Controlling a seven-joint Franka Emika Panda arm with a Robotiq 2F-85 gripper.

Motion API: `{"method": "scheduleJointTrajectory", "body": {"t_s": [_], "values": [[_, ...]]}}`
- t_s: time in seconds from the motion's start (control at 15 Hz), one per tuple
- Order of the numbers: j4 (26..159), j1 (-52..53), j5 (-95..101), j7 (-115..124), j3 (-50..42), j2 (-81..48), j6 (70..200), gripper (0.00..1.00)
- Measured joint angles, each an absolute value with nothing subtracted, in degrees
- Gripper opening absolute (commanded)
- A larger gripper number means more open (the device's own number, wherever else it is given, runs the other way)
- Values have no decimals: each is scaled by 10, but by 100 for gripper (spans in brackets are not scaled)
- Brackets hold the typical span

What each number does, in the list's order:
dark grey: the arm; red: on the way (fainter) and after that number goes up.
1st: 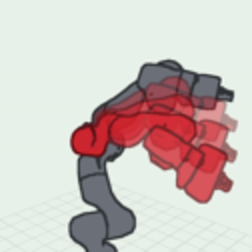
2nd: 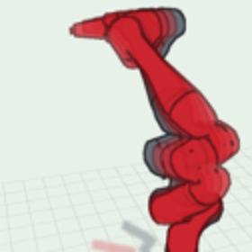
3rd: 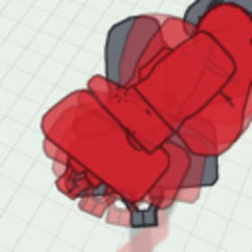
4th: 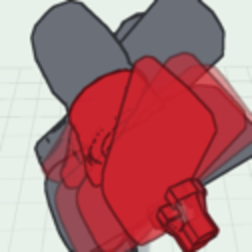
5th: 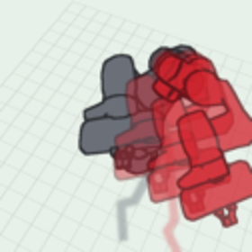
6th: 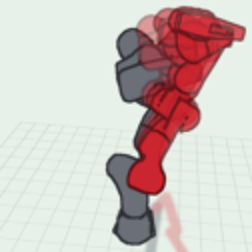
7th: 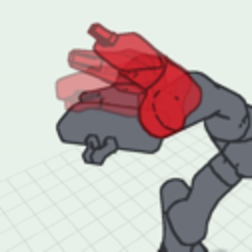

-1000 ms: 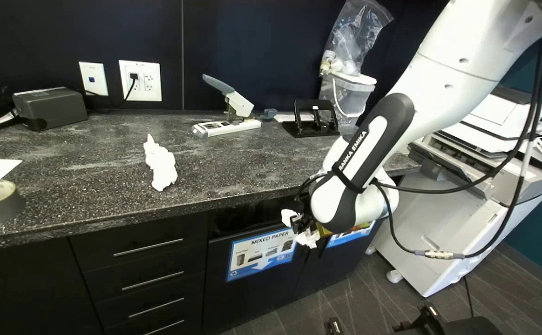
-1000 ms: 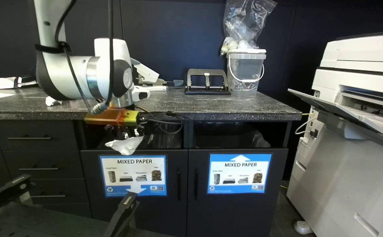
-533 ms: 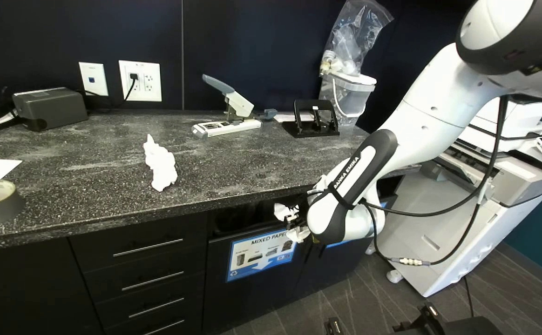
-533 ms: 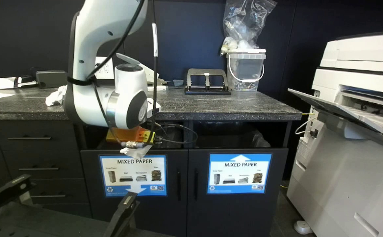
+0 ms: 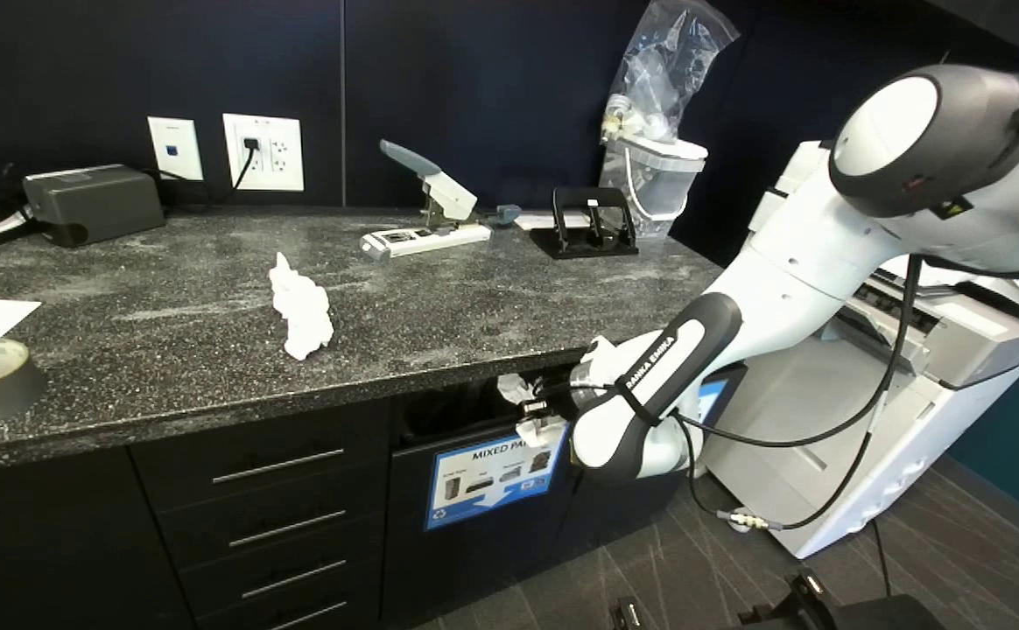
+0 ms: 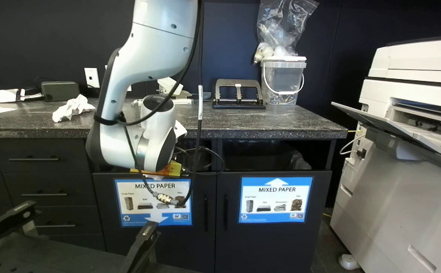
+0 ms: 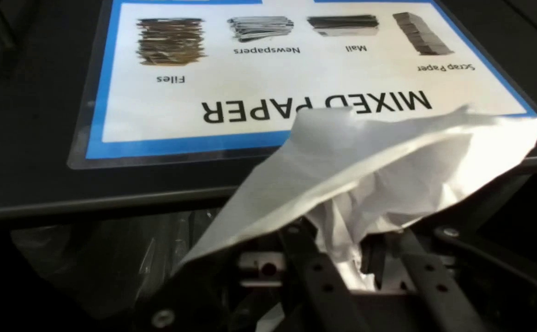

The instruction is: Put the tissues into the rubbish bin.

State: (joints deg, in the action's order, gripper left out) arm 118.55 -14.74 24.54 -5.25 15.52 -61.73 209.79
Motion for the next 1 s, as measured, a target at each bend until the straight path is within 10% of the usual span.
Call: {"method": "scheduleJointTrajectory", "body": {"t_s": [1.0], "values": [[1008,-150,315,34,178,-764,2222,3]]}}
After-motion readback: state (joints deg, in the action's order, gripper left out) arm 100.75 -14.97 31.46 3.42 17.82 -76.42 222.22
